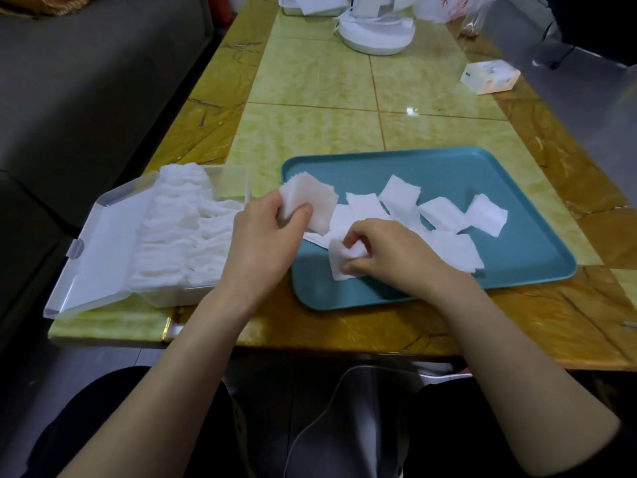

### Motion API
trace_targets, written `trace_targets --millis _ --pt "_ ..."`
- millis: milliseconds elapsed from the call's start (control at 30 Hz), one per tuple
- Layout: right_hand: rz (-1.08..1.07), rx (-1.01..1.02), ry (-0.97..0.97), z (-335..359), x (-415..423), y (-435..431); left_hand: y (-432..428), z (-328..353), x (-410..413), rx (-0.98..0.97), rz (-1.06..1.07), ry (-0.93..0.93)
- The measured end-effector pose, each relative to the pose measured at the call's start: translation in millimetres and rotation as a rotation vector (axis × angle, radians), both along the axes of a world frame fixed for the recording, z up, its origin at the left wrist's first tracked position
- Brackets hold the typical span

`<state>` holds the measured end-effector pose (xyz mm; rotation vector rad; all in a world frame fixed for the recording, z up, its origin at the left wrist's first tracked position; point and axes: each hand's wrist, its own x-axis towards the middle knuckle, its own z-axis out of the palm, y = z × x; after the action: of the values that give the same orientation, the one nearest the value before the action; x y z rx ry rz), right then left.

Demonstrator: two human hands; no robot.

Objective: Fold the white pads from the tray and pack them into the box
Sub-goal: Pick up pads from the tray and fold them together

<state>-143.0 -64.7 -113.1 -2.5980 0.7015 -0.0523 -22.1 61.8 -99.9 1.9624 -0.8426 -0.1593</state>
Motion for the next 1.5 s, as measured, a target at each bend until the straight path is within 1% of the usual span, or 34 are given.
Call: trace_targets --millis 133,200,267,333,400,500,600,700,833,900,967,1067,1133,1167,1267,1367,1433,1500 --pt "-0.105 0.228 -0.274 7.8 1.3 -1.6 0.0 -1.8 1.6 0.024 -0.003 -0.01" --pt "-0.118 0.329 -0.388 18.6 0.8 -1.4 0.6 -1.4 2.0 0.035 -0.008 -0.015" --pt "-0.052 0.418 -0.426 26.8 -1.5 -0.9 0.6 -0.9 1.7 0.051 -0.035 -0.003" --pt "0.038 0.469 -0.413 29.8 -4.0 1.3 0.3 0.4 -0.5 0.07 -0.091 0.023" --pt "0.082 0.439 -0.387 28.3 -4.5 3.6 -0.6 0.4 -3.5 0.073 -0.163 0.07" --pt "0.096 0.312 -0.346 24.9 -3.4 6.9 -2.1 1.3 -9.6 0.054 -0.234 0.127" --pt "0.103 0.236 -0.399 25.8 -4.5 9.4 -0.9 2.5 -12.7 0.069 -0.261 0.125" --pt "0.118 0.208 -0.436 25.0 -4.5 9.5 -0.1 2.4 -13.0 0.085 -0.284 0.138" --pt "0.149 0.172 -0.414 21.7 -4.0 8.1 2.0 2.6 -13.5 0.109 -0.297 0.207" --pt "0.159 0.163 -0.397 20.9 -3.9 8.3 3.2 3.9 -14.2 0.136 -0.329 0.212" --pt "0.145 0.147 -0.387 20.1 -3.6 7.9 4.0 3.9 -14.5 0.153 -0.354 0.167" --pt "0.094 0.191 -0.386 18.1 -3.1 6.7 4.4 -1.1 -13.0 0.231 -0.324 -0.01" --pt "0.069 0.208 -0.379 13.5 -2.4 7.0 5.6 -3.4 -11.7 0.259 -0.291 -0.084" --pt "0.067 0.183 -0.376 10.5 -1.8 7.0 6.3 -4.4 -11.1 0.26 -0.277 -0.114" --pt "0.094 0.011 -0.423 6.1 -0.6 8.6 10.3 -3.4 -11.7 0.262 -0.247 -0.24" --pt "0.215 -0.07 -0.493 8.0 -0.1 17.1 15.8 0.6 -12.4 0.259 -0.252 -0.361" --pt "0.265 -0.115 -0.489 8.7 0.8 27.7 17.8 3.6 -11.0 0.248 -0.276 -0.411" --pt "0.248 -0.184 -0.49 9.5 2.3 34.0 20.5 8.5 -9.8 0.222 -0.252 -0.414"
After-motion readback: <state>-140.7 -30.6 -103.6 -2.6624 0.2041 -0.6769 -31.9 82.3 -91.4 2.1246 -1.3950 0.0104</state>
